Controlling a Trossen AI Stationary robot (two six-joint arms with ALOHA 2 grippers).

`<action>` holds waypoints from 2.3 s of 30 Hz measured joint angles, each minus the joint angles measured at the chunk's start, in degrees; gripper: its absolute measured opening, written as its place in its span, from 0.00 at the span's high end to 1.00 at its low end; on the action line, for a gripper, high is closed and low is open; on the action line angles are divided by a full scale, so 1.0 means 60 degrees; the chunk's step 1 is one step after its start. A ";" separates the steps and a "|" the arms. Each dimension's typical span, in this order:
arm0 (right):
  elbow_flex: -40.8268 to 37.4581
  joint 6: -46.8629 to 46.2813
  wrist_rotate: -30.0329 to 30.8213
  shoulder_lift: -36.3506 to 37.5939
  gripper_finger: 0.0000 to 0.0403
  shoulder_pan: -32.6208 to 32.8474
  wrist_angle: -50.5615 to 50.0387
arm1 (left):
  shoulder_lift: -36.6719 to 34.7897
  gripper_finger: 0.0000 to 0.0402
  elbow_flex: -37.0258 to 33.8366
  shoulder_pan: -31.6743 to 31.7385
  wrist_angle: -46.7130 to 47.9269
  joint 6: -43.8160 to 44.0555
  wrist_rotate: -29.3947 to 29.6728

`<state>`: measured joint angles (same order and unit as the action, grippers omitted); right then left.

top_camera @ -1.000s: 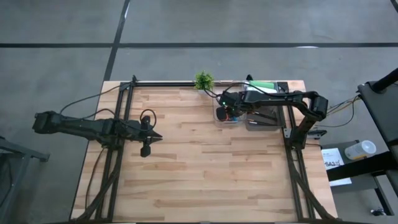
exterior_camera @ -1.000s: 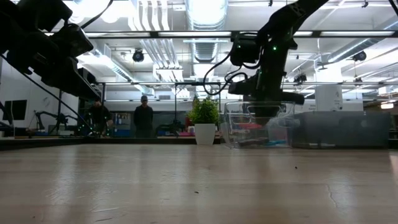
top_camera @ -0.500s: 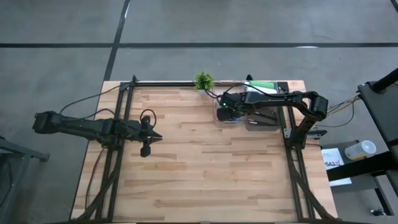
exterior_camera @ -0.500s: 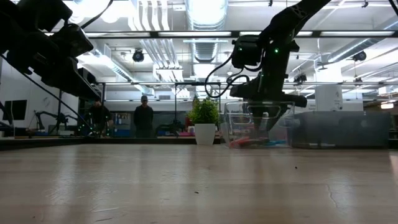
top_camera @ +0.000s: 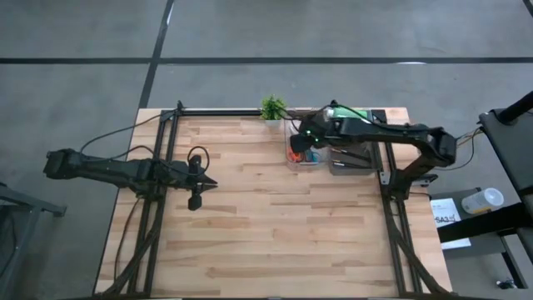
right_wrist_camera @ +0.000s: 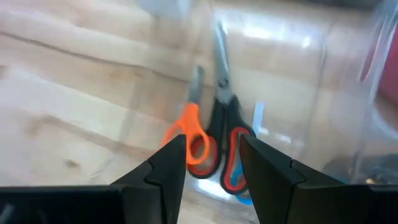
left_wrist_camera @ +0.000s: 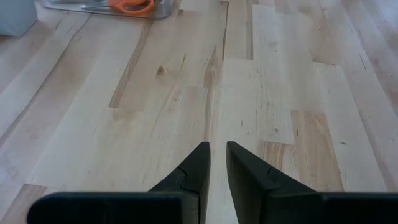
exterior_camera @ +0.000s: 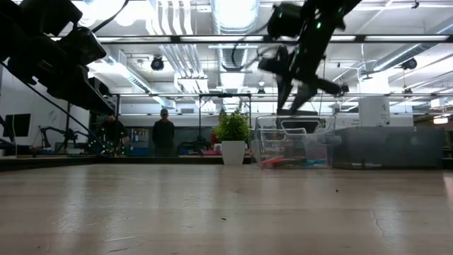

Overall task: Pick & Place Paint Supplies
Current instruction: Return to Home Position

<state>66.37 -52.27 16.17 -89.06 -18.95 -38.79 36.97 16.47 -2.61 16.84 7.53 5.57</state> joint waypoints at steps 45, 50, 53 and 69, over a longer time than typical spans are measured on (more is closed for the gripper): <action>-0.1585 0.7859 0.3562 0.0242 0.63 0.8272 0.8100 | 0.0000 0.85 0.0000 -0.0002 0.1061 0.0238 0.0089; -0.1663 0.8249 0.3510 -0.0398 0.63 0.8349 0.9113 | -0.0003 0.85 0.0000 0.0011 0.0664 0.0724 0.0576; -0.1981 0.8958 0.2769 -0.0445 0.63 0.8370 1.0449 | 0.0000 0.85 0.0000 0.0011 0.0633 0.0778 0.0578; -0.4133 1.0364 -0.1175 0.2589 0.63 0.7846 1.1840 | 0.0060 0.85 0.0000 0.0011 0.0550 0.0809 0.0578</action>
<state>41.57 9.92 9.11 -73.52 28.12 32.25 37.33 16.47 -2.55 20.13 12.39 9.04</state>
